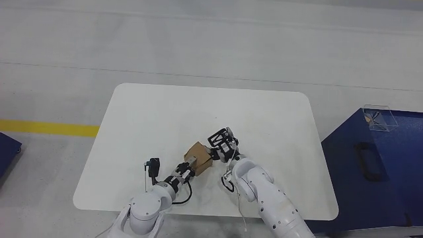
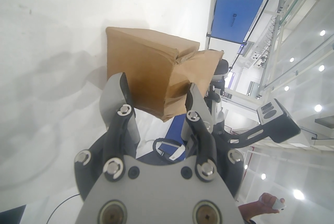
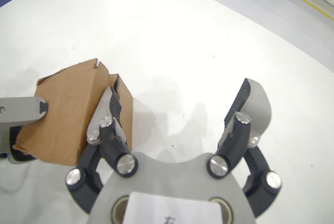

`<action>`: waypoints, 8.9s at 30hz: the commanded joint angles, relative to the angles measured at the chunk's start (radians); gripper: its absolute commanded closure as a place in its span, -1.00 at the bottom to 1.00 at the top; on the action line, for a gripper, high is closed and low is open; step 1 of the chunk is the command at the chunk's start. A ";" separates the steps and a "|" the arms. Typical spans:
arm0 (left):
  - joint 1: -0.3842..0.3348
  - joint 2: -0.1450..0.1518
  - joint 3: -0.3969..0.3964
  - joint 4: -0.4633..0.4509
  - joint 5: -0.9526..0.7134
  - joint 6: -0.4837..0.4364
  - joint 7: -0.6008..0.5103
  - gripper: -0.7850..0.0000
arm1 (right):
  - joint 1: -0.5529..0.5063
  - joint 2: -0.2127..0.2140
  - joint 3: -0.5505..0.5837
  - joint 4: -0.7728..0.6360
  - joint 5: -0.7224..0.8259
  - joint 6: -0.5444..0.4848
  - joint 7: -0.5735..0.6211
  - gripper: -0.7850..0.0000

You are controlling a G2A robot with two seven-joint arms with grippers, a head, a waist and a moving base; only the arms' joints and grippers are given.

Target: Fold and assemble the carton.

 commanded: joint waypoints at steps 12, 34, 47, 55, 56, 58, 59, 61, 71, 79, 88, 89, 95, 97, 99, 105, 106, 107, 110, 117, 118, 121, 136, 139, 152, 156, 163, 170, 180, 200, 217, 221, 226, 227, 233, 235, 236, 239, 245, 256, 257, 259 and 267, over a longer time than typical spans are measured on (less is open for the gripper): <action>-0.016 -0.001 0.009 0.017 -0.004 0.018 0.005 0.01 | -0.009 0.000 0.011 -0.012 -0.007 0.014 -0.030 -1.00; -0.024 -0.002 0.019 0.026 -0.002 0.033 0.014 0.04 | -0.038 0.000 0.044 -0.053 0.036 0.023 -0.098 -1.00; -0.011 0.000 0.013 0.012 -0.007 0.027 0.019 0.02 | -0.037 -0.002 0.048 -0.032 0.064 0.006 -0.083 -1.00; -0.001 0.002 0.014 0.003 -0.005 0.018 0.018 0.02 | -0.019 -0.005 0.043 0.002 0.070 -0.003 -0.062 -1.00; -0.001 0.002 0.014 0.002 -0.003 0.019 0.018 0.02 | -0.018 -0.005 0.042 0.004 0.069 -0.007 -0.062 -1.00; 0.000 0.002 0.015 -0.001 -0.002 0.018 0.019 0.02 | -0.018 -0.005 0.040 0.006 0.067 -0.012 -0.061 -1.00; 0.001 0.002 0.016 -0.002 0.000 0.019 0.018 0.02 | -0.018 -0.006 0.039 0.006 0.068 -0.015 -0.060 -1.00; 0.002 0.003 0.016 -0.003 0.001 0.020 0.018 0.02 | -0.019 -0.006 0.038 0.004 0.066 -0.022 -0.058 -1.00; 0.006 0.003 0.020 -0.008 0.004 0.019 0.023 0.02 | -0.021 -0.005 0.033 0.005 0.060 -0.043 -0.042 -1.00; 0.006 0.003 0.021 -0.008 0.004 0.021 0.026 0.02 | -0.015 -0.005 0.031 0.016 0.066 -0.062 -0.035 -1.00; 0.007 0.003 0.022 -0.006 -0.001 0.015 0.026 0.03 | -0.011 -0.002 0.043 0.010 0.077 -0.091 -0.036 -1.00; 0.007 0.003 0.021 -0.006 -0.002 0.016 0.028 0.03 | -0.012 -0.001 0.047 0.009 0.078 -0.088 -0.037 -1.00; -0.002 0.002 0.025 0.004 -0.006 0.029 0.036 0.03 | -0.010 0.002 0.061 0.005 0.086 -0.090 -0.032 -1.00; -0.004 0.001 0.027 0.007 -0.007 0.030 0.037 0.03 | -0.011 0.002 0.063 0.003 0.090 -0.088 -0.034 -1.00; -0.005 0.001 0.027 0.007 -0.008 0.032 0.040 0.03 | -0.016 0.001 0.066 -0.007 0.103 -0.087 -0.053 -1.00; -0.007 0.001 0.028 0.008 -0.009 0.035 0.042 0.02 | -0.024 0.003 0.050 -0.028 0.087 -0.126 -0.057 -1.00; -0.007 0.001 0.028 0.008 -0.010 0.037 0.042 0.02 | -0.023 0.003 0.046 -0.027 0.085 -0.128 -0.053 -1.00; -0.007 0.001 0.028 0.008 -0.011 0.038 0.042 0.02 | -0.021 0.002 0.043 -0.026 0.084 -0.126 -0.050 -1.00; -0.008 0.000 0.030 0.008 -0.010 0.037 0.043 0.01 | -0.007 -0.002 0.029 -0.009 0.082 -0.125 -0.034 -1.00; -0.008 0.000 0.030 0.007 -0.012 0.037 0.044 0.02 | 0.033 -0.014 0.007 0.046 0.101 -0.087 0.002 -1.00; -0.007 0.000 0.030 0.006 -0.013 0.036 0.044 0.02 | 0.037 -0.015 0.004 0.052 0.106 -0.083 0.009 -1.00; -0.005 0.001 0.028 0.004 -0.015 0.036 0.043 0.01 | 0.050 -0.019 -0.002 0.068 0.117 -0.084 0.023 -1.00; 0.097 0.019 -0.016 -0.125 0.104 -0.145 0.095 -0.47 | 0.036 -0.012 0.023 0.027 0.125 -0.103 0.023 -1.00; 0.126 0.024 -0.023 -0.154 0.172 -0.221 0.125 -1.00 | 0.009 -0.005 0.053 -0.016 0.154 -0.125 0.022 -1.00; 0.108 0.029 -0.030 -0.139 0.306 -0.274 0.189 -1.00 | -0.039 0.002 0.095 -0.069 0.125 -0.009 -0.042 -1.00; 0.090 0.043 -0.010 -0.098 0.648 -0.397 0.275 -1.00 | -0.084 0.014 0.164 -0.108 0.154 0.013 -0.054 -1.00; 0.071 0.073 0.000 -0.024 1.152 -0.555 0.327 -1.00 | -0.094 0.018 0.187 -0.120 0.184 0.003 -0.043 -1.00; 0.019 0.067 0.077 0.065 1.319 -0.531 0.305 -1.00 | -0.094 0.018 0.187 -0.120 0.184 0.003 -0.043 -1.00; -0.051 0.050 0.125 0.147 1.391 -0.421 0.270 -1.00 | -0.094 0.018 0.187 -0.120 0.184 0.003 -0.043 -1.00; -0.104 0.033 0.158 0.241 1.454 -0.371 0.273 0.53 | -0.094 0.018 0.187 -0.120 0.184 0.003 -0.043 -1.00; -0.029 0.011 0.109 0.063 1.000 -0.383 0.076 1.00 | -0.175 0.036 0.341 -0.227 0.297 0.062 -0.118 -1.00; 0.005 0.003 0.076 -0.032 0.718 -0.300 -0.092 1.00 | -0.198 0.042 0.373 -0.254 0.315 0.045 -0.107 -1.00; -0.016 -0.005 0.038 -0.041 0.411 -0.140 -0.328 1.00 | -0.210 0.044 0.372 -0.254 0.334 0.031 -0.098 -1.00; -0.024 -0.005 0.031 -0.028 0.381 -0.125 -0.352 1.00 | -0.209 0.043 0.366 -0.249 0.335 0.030 -0.097 -1.00; -0.069 -0.006 0.020 0.062 0.289 -0.054 -0.404 0.76 | -0.191 0.040 0.336 -0.218 0.337 0.024 -0.101 -1.00; -0.076 -0.006 0.030 0.077 0.291 -0.040 -0.425 -1.00 | -0.185 0.040 0.328 -0.206 0.334 0.015 -0.082 -1.00; -0.077 -0.005 0.027 0.077 0.276 -0.041 -0.438 -1.00 | -0.184 0.040 0.327 -0.205 0.334 0.014 -0.079 -1.00; -0.065 0.000 0.006 0.057 0.281 -0.048 -0.402 -1.00 | -0.184 0.040 0.327 -0.205 0.334 0.014 -0.079 -1.00; 0.043 0.012 -0.020 -0.138 0.422 -0.148 -0.159 -1.00 | -0.184 0.040 0.327 -0.205 0.334 0.014 -0.079 -1.00; 0.087 -0.014 0.281 -0.036 1.059 -0.347 0.404 1.00 | -0.184 0.040 0.327 -0.205 0.334 0.014 -0.079 -1.00; 0.065 -0.019 0.300 -0.010 1.080 -0.336 0.409 1.00 | -0.184 0.040 0.327 -0.205 0.334 0.014 -0.079 -1.00; 0.029 -0.030 0.331 0.040 1.109 -0.310 0.421 1.00 | -0.184 0.040 0.327 -0.205 0.334 0.014 -0.079 -1.00; -0.055 -0.064 0.374 0.125 1.076 -0.257 0.404 1.00 | -0.184 0.040 0.327 -0.205 0.334 0.014 -0.079 -1.00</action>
